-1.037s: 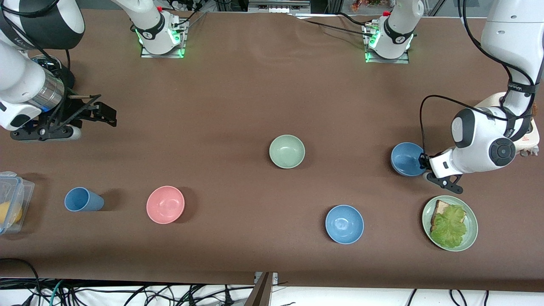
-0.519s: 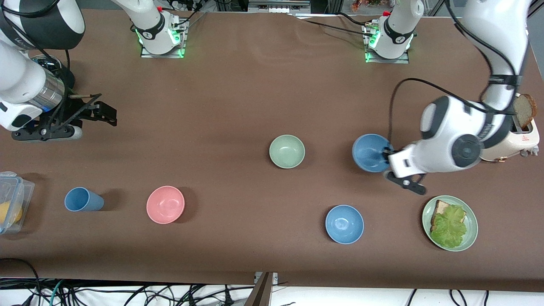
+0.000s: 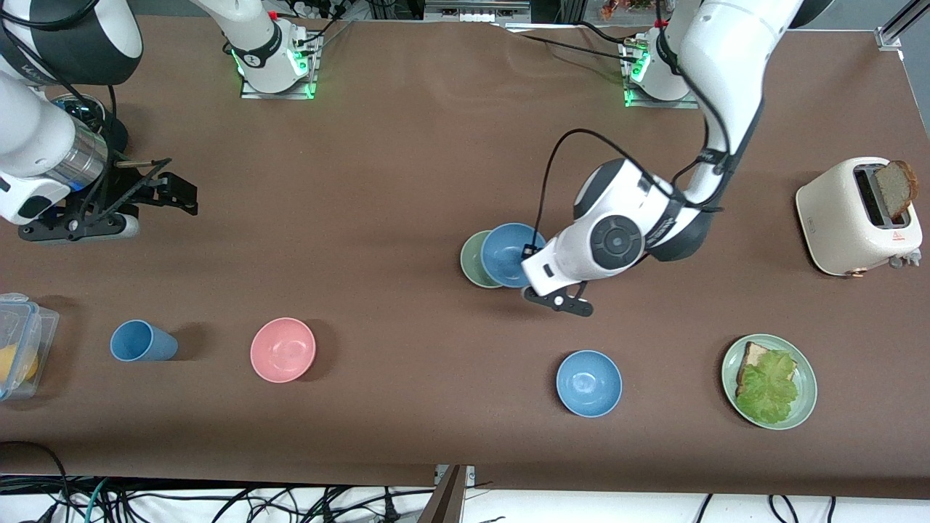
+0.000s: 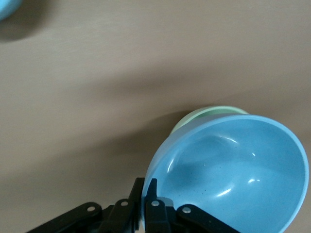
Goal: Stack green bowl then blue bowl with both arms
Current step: 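Lower the blue bowl into the green bowl and open the left gripper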
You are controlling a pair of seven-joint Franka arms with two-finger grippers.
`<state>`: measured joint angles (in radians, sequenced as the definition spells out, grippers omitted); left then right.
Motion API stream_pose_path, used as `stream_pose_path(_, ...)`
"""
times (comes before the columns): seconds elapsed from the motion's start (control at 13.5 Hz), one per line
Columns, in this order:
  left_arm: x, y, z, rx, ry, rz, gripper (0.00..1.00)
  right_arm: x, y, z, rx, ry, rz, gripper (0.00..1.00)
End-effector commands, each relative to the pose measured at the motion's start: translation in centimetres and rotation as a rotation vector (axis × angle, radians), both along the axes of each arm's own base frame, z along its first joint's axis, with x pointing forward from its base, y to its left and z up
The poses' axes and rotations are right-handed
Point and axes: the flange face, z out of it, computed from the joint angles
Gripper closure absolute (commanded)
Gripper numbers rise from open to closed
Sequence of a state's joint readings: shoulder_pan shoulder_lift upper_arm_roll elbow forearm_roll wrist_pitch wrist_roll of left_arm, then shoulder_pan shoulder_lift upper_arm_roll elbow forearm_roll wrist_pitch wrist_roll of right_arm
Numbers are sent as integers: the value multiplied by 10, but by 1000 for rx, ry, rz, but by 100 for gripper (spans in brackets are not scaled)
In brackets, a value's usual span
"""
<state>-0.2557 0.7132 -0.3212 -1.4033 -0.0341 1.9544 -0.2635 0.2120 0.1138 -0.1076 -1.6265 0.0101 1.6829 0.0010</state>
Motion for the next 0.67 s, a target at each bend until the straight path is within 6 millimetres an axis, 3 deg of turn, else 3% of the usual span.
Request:
stream_pose_path(0.0, 3, -15, -14, -22, 15, 1, 100, 5, 1, -7, 1, 24, 22, 1)
stream_pose_path(0.07, -5, -27, -21, -11, 16, -29, 100, 4, 5, -7, 3, 24, 26, 1)
stream_pose_path(0.22, -8, -30, -30, -11, 33, -27, 96, 4, 8, -8, 3, 26, 31, 1)
stream_pose_path(0.3, -10, -34, -29, -9, 33, -25, 24, 4, 7, -9, 2, 30, 31, 1)
stream_pose_path(0.37, -11, -35, -27, -13, 31, -36, 0, 4, 5, -9, 2, 30, 29, 1)
stream_pose_path(0.59, -10, -35, -16, -20, 23, -38, 0, 4, 5, -12, 2, 35, 28, 1)
